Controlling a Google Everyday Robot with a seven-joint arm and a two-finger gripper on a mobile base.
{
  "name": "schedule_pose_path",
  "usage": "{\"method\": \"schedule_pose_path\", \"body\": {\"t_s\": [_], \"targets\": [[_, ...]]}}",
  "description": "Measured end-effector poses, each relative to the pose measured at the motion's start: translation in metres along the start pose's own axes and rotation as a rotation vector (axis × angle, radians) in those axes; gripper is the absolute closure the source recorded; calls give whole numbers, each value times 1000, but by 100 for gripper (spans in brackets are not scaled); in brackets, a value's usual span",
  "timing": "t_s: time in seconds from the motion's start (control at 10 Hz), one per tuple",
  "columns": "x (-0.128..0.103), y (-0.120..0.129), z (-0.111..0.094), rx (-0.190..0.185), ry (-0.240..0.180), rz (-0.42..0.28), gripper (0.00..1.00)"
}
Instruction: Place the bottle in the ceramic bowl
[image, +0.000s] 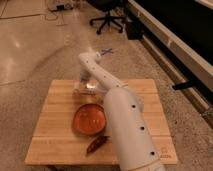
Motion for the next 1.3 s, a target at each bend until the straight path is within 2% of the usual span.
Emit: {"method": "schedule_pose_path", "body": {"t_s": [0.3, 0.4, 0.7, 1.0, 1.3], "targets": [[32, -16, -28, 1, 115, -69, 100], [47, -30, -41, 18, 161, -99, 100], [65, -72, -70, 82, 231, -145, 100], [61, -112, -91, 153, 247, -140, 100], [37, -135, -105, 188, 211, -93, 100]]}}
